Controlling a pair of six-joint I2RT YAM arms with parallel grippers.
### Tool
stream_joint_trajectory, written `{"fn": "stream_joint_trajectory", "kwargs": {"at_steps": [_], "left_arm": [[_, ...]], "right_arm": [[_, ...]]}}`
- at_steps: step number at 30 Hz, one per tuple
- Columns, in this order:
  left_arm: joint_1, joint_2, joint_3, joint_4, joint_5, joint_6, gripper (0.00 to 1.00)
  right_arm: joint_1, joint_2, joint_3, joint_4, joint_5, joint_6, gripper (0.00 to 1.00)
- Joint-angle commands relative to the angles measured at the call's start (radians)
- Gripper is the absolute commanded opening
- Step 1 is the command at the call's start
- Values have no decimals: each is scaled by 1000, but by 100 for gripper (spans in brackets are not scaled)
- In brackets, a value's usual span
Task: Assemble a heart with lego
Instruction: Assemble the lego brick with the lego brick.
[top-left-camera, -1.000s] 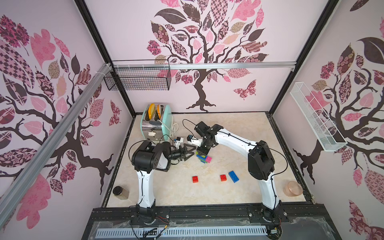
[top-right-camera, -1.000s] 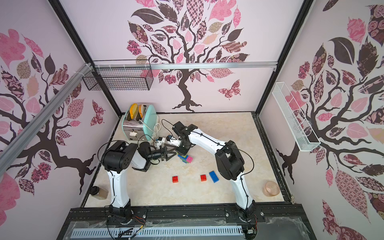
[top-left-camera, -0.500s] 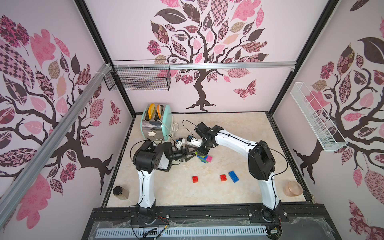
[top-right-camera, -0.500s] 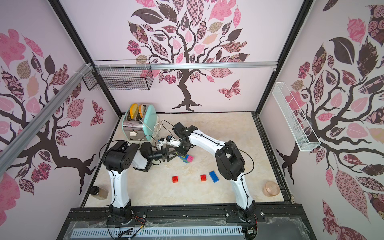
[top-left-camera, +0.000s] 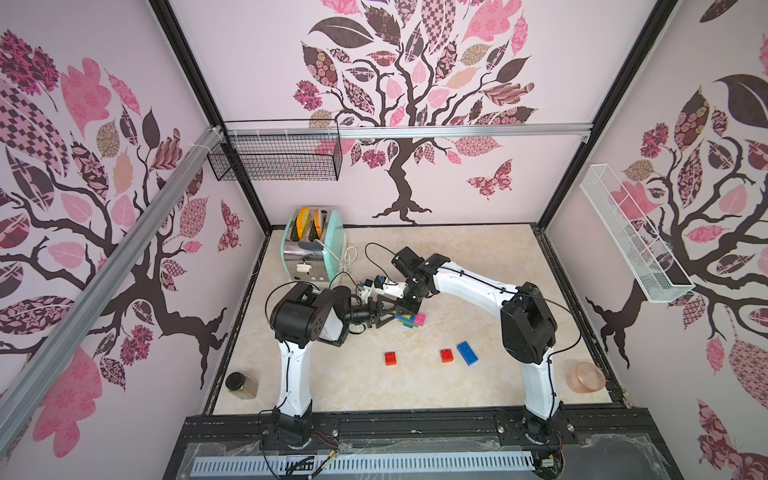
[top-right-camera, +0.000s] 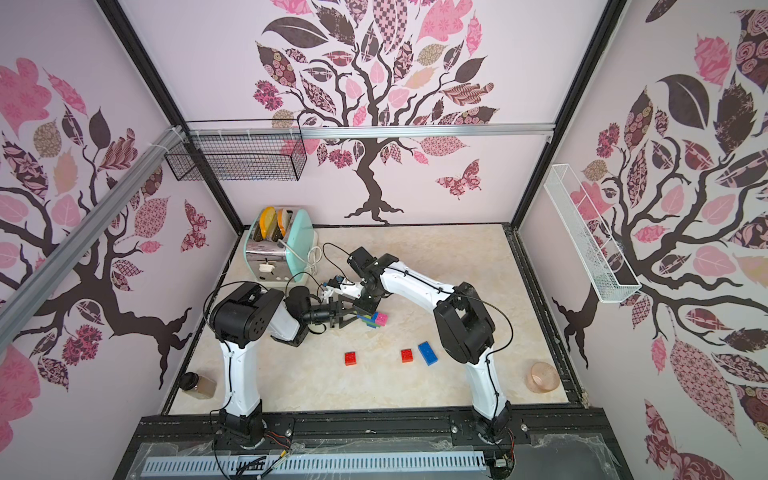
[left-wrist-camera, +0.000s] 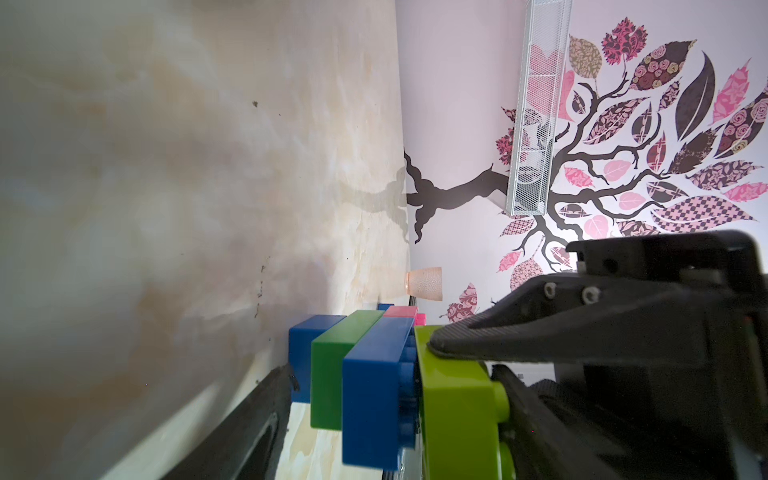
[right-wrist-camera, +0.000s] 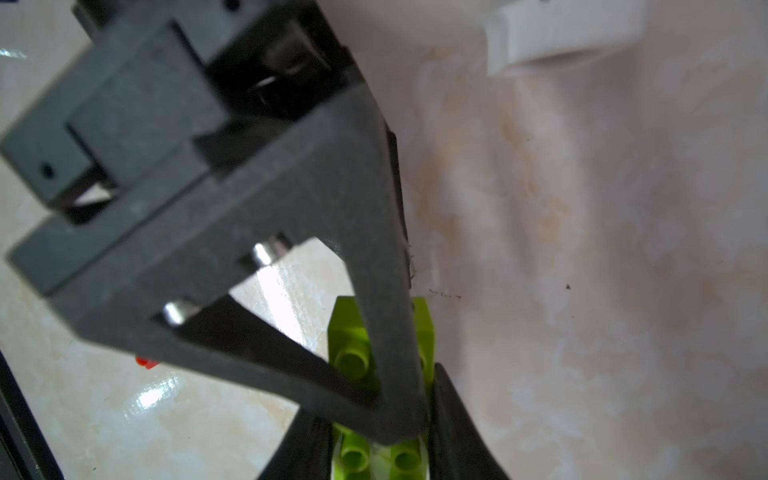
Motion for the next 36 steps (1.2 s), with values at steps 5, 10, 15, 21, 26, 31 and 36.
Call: {"fn": "stream_joint_trajectory", "kwargs": {"at_steps": [5,10,15,21,26,31,36], "left_arm": [[-9,-21,-2,9,20,17,69],[-9,-7,7,9,23,15,62],[-18,3,15,10,28,15,56],[-34,11,21,9,36,10,57],[-43,14,18,9,44,15,43],[-45,10,15,9,42,16,38],[-45,12,17,9,44,15,34]], "right_arm": [[4,2,-13,-102,-49,-96,18],[3,11,-4,-128,-71,-112,18],[3,7,-24,-120,-79,-143,18],[-3,-12,-53,-96,-99,-167,18],[-11,-30,-70,-81,-117,-177,18],[-12,-34,-72,-81,-117,-177,18],[-13,-38,-77,-84,-122,-170,22]]}}
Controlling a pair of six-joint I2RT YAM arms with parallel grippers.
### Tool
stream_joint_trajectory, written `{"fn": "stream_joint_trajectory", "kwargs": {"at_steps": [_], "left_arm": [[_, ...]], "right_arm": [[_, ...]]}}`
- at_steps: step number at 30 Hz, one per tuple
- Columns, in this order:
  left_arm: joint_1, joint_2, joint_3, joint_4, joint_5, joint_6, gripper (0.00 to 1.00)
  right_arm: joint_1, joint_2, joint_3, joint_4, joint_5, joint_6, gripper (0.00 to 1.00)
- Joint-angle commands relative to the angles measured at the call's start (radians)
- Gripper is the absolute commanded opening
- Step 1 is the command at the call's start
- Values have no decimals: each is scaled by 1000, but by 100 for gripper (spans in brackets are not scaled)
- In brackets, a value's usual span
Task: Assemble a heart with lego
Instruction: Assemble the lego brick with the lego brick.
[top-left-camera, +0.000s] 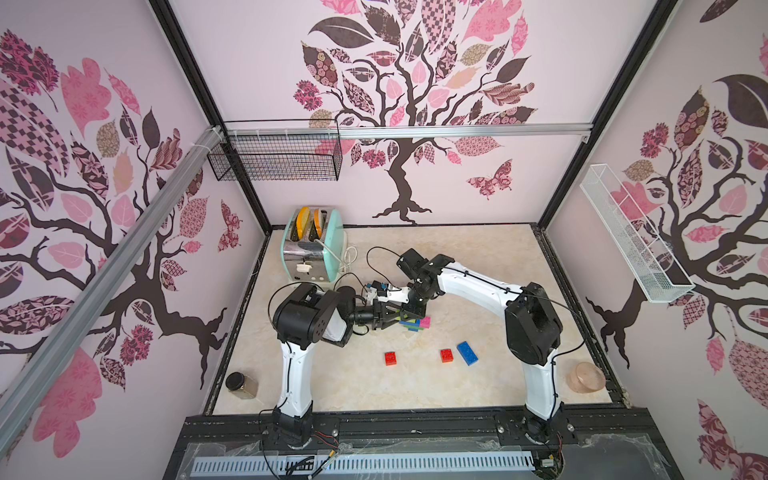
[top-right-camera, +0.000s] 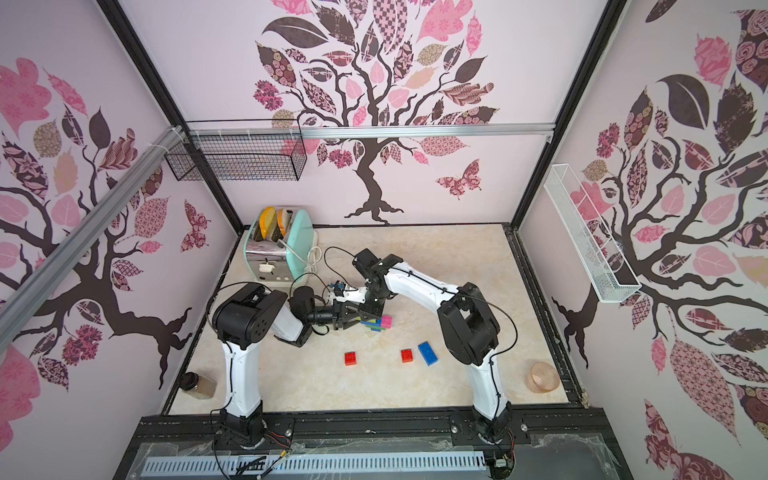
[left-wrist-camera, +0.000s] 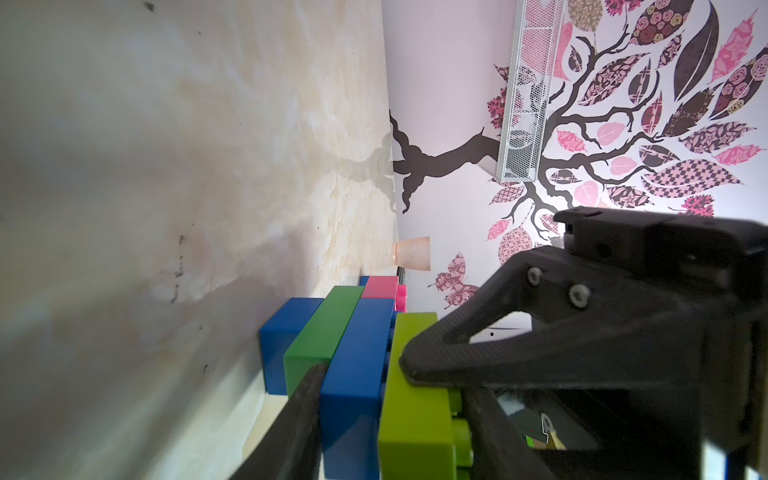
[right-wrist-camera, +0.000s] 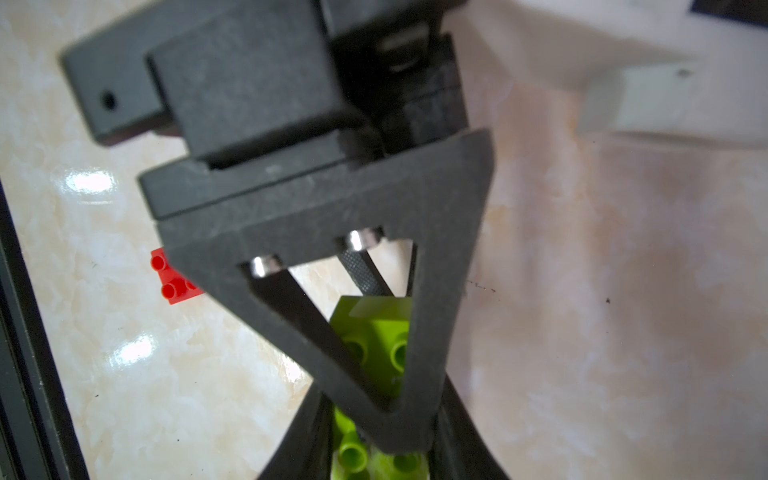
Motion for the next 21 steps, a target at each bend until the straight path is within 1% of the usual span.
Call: {"fn": "stream_joint_trajectory", "kwargs": {"at_steps": [1,3,4,8,14,17,21], "left_arm": [[-8,13,7,-2,-16,40,33],[-8,13,7,-2,-17,38,33],[-7,12,4,-1,-16,37,32],[-7,12,3,-2,-17,39,31],[-8,8,1,-2,-20,38,30],[-8,7,1,-1,-21,37,30],[-8,6,1,-2,-22,39,29]], "right_arm": [[5,-7,-33,-49,-47,-2,24],[3,-12,-38,-45,-50,2,28],[3,-15,-42,-40,-47,7,31],[-4,-22,-40,-41,-55,12,35],[-28,-33,-33,-69,-77,22,45],[-36,-42,-40,-76,-91,24,51],[-42,-44,-42,-79,-97,26,52]]}}
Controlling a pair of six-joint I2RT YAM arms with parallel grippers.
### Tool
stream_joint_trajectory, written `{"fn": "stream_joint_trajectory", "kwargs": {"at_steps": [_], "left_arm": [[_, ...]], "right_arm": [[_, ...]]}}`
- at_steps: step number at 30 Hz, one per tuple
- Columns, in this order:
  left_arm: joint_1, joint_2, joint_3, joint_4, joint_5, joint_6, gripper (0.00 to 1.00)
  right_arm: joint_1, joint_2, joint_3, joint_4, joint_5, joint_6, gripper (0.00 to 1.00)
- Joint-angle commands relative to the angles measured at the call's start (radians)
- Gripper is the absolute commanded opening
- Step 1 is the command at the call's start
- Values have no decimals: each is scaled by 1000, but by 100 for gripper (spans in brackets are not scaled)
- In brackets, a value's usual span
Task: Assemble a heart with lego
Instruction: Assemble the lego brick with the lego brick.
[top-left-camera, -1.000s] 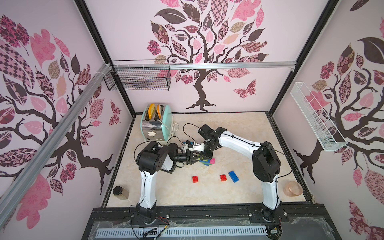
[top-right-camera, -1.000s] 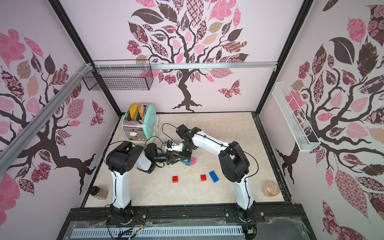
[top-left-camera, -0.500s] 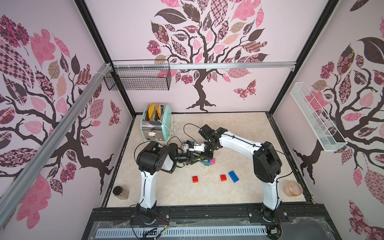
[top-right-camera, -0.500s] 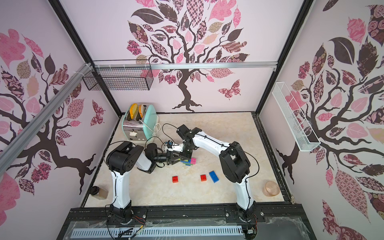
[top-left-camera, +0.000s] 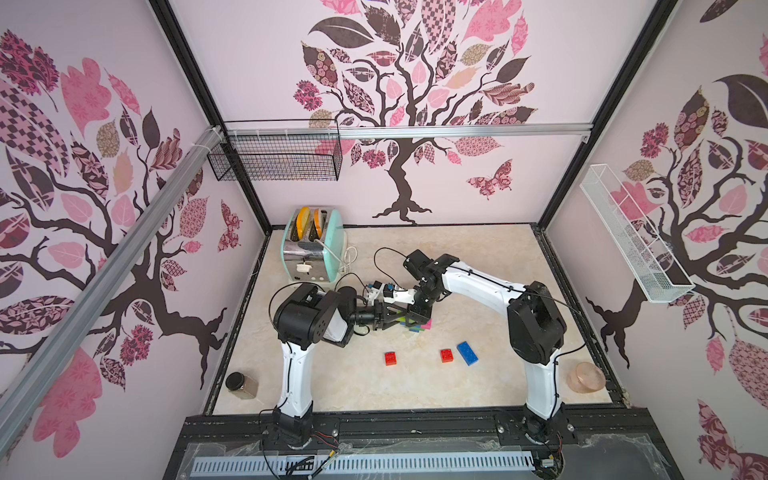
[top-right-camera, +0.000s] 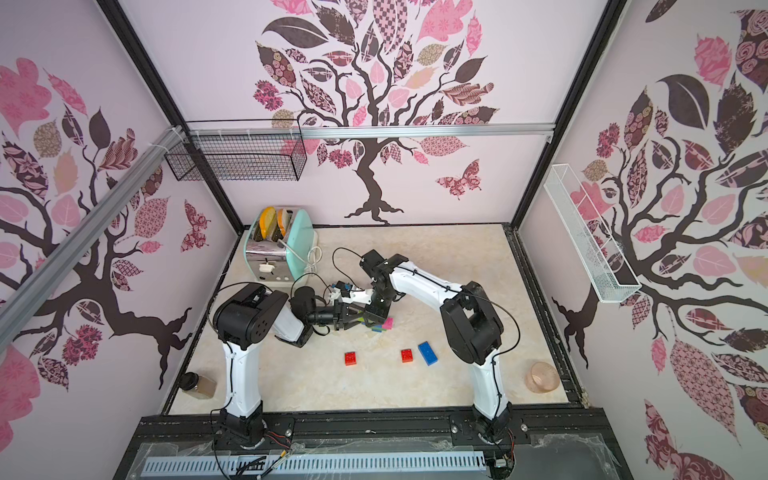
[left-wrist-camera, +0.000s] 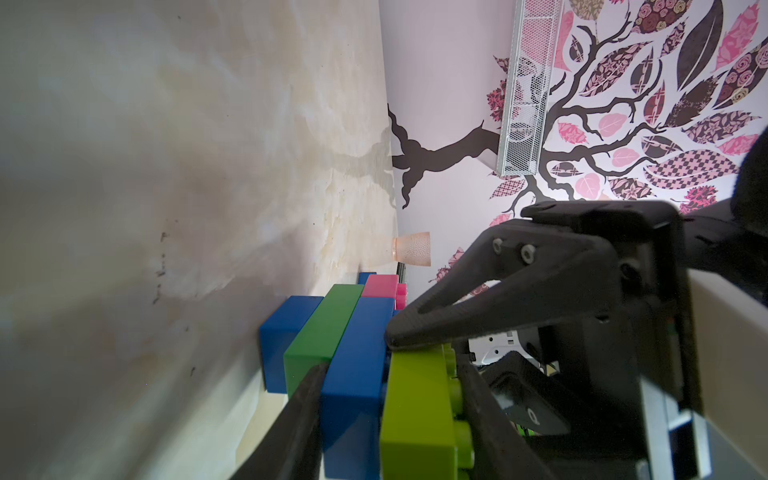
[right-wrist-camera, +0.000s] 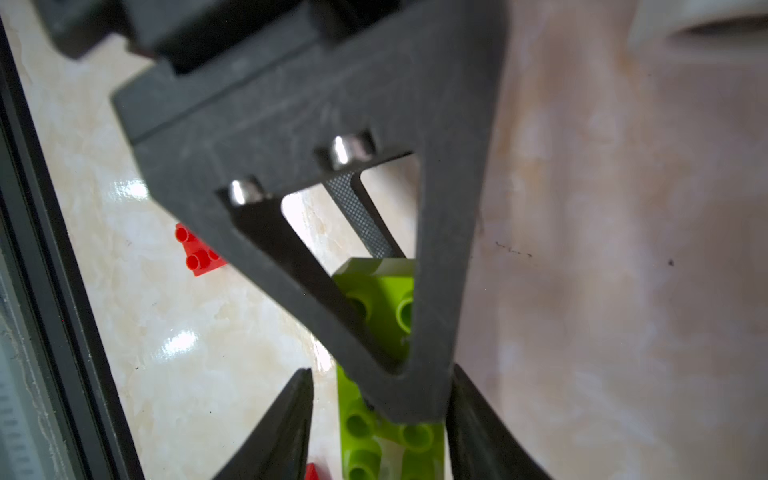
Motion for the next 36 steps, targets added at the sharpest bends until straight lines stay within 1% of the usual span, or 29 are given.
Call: {"fn": "stream_joint_trajectory", "kwargs": {"at_steps": [1,3,4,7,11,16,18,20,22,26,29,33,36], "left_arm": [[-1,6,1,-4,-27,31,29],[-1,5,1,-4,-27,32,29],[-1,5,0,-4,-26,32,29],[-1,4,-1,-4,-27,32,29],[-1,3,1,-4,-27,33,30],[-1,3,1,-3,-26,30,32],[-1,5,1,-4,-28,31,32],[0,5,2,-4,-29,30,40],[1,4,3,-4,-31,30,45],[0,2,3,-4,-29,28,48],[-1,-4,-2,-4,-30,30,50],[-1,-12,-6,-4,-32,30,56],[-4,-24,-10,-4,-36,30,64]], "right_arm": [[-4,-27,1,-40,-37,8,52],[-7,-22,8,-48,-49,7,50],[-9,-22,9,-49,-51,7,48],[-10,-13,14,-54,-45,10,36],[-11,-15,9,-55,-43,9,26],[-11,-8,4,-57,-40,14,24],[-9,-13,-5,-46,-32,19,22],[-6,-25,-22,-20,-19,30,20],[-2,-47,-57,22,-1,38,18],[2,-72,-101,78,41,47,18],[4,-77,-107,87,44,39,18],[3,-79,-104,81,31,23,18],[3,-82,-112,80,25,21,18]]}}
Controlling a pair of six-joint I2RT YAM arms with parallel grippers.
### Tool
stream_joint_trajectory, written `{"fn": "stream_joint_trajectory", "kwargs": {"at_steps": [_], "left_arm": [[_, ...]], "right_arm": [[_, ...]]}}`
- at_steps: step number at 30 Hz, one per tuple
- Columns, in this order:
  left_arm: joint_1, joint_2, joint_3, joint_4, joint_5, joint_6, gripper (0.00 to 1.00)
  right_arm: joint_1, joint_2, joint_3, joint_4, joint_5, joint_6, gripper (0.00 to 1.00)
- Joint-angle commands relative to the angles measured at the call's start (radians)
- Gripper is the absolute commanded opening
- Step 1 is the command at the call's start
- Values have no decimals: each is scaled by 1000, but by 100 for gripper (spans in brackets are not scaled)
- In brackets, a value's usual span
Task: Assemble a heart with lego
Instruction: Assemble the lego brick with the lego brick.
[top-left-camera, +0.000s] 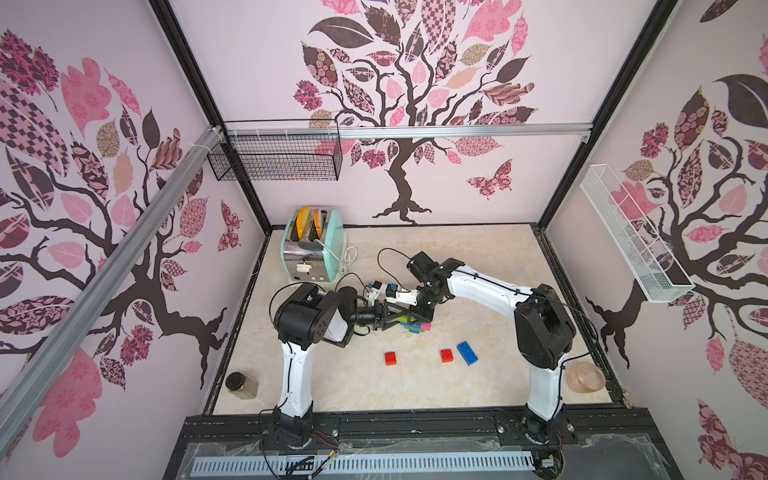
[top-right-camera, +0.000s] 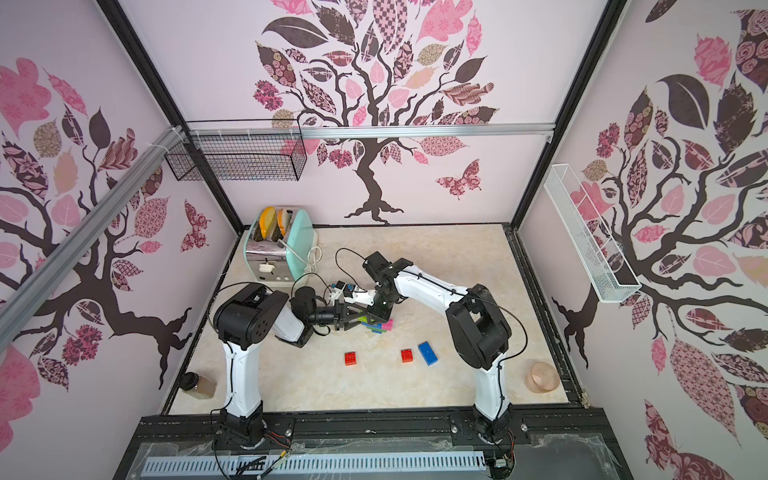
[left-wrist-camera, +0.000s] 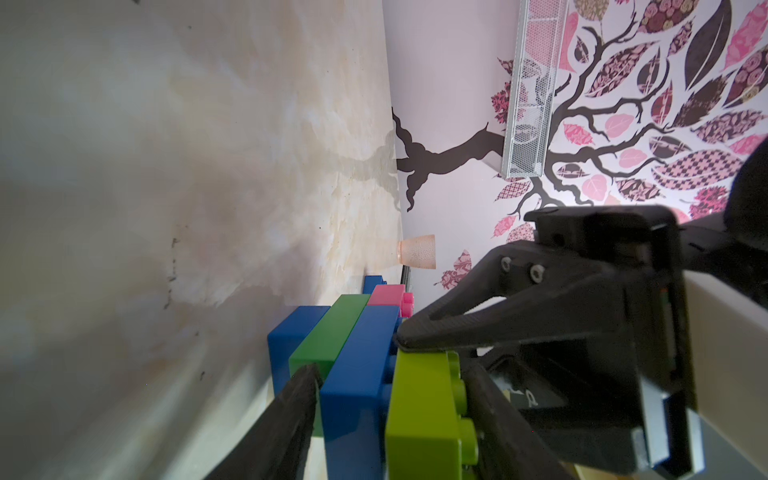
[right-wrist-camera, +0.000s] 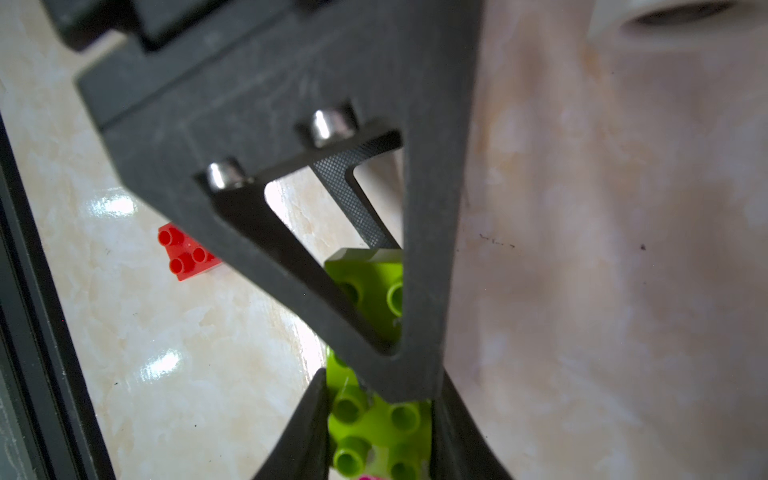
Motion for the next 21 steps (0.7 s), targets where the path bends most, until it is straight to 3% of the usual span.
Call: {"fn": "stream_joint_trajectory", "kwargs": {"at_steps": [1,9,21], "left_arm": [[-2,-25,-11,7,-18,15,65],[-16,-32,-12,7,-15,12,61],[-43,-67,-22,7,3,26,64]], "right_arm": [[3,-25,-29,-7,0,0,18],[3,-99,-138,104,-19,-6,18],[10,-39,-34,-12,-1,-19,20]]}}
